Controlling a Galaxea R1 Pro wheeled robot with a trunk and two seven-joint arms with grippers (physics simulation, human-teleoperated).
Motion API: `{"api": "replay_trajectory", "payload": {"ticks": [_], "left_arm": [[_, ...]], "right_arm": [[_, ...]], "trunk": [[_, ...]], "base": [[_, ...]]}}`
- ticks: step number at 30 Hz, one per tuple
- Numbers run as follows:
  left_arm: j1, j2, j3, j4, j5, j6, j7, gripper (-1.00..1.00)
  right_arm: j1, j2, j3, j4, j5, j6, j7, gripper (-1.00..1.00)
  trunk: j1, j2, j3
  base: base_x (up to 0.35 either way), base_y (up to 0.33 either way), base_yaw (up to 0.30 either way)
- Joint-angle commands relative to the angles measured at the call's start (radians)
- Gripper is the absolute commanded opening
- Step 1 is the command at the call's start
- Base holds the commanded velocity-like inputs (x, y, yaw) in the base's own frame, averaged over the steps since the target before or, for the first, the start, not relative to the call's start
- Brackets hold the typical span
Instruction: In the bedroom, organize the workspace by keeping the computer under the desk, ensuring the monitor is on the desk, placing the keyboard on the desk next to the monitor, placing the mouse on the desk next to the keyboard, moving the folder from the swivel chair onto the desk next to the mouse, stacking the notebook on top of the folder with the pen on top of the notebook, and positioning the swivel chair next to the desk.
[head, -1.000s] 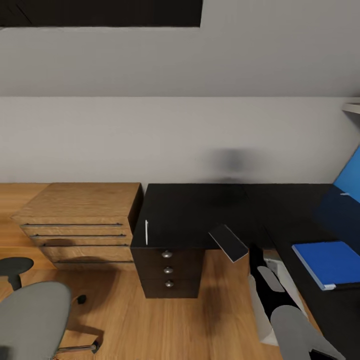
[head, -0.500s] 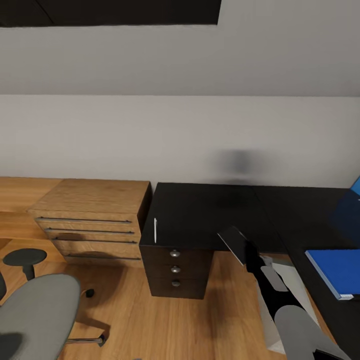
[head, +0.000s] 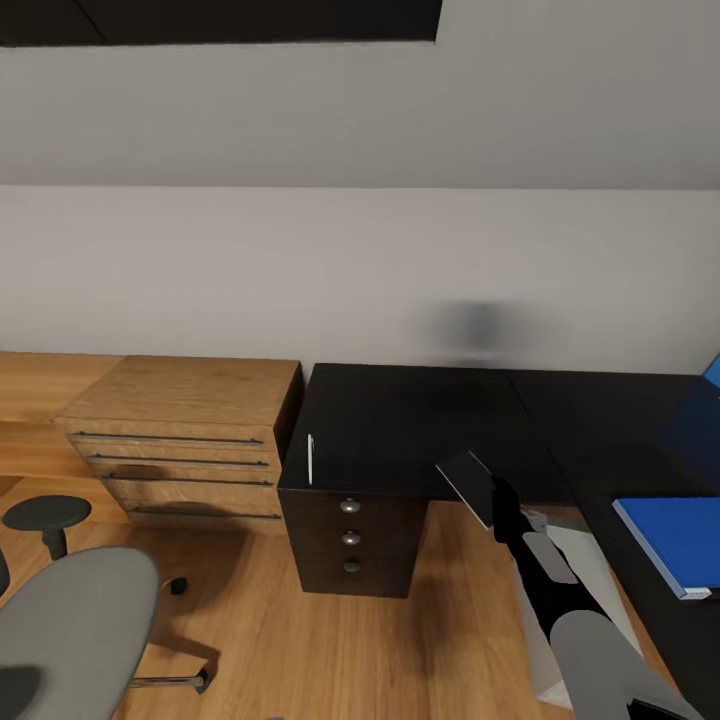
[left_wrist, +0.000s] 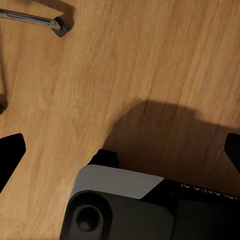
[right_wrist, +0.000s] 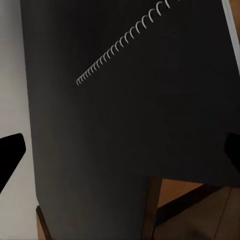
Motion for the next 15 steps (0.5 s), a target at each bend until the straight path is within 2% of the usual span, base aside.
{"api": "replay_trajectory", "payload": {"ticks": [1, 12, 15], "left_arm": [[-0.001, 0.000, -0.008, 0.000, 0.011, -0.005, 0.005, 1.00], [-0.001, 0.001, -0.008, 0.004, 0.009, -0.006, 0.002, 1.00], [-0.001, 0.001, -0.008, 0.005, 0.007, -0.007, 0.002, 1.00]], "right_arm": [[0.000, 0.000, -0.003, -0.001, -0.008, 0.004, 0.000, 1.00], [0.001, 0.006, -0.003, -0.001, -0.009, 0.001, 0.002, 1.00], [0.001, 0.007, -0.003, -0.001, -0.009, 0.001, 0.002, 1.00]], "trunk": [[0.000, -0.001, -0.001], [0.000, -0.001, -0.001], [0.000, -0.001, -0.001]], "base": [[0.000, 0.000, 0.000], [-0.001, 0.000, 0.000], [-0.110, 0.000, 0.000]]}}
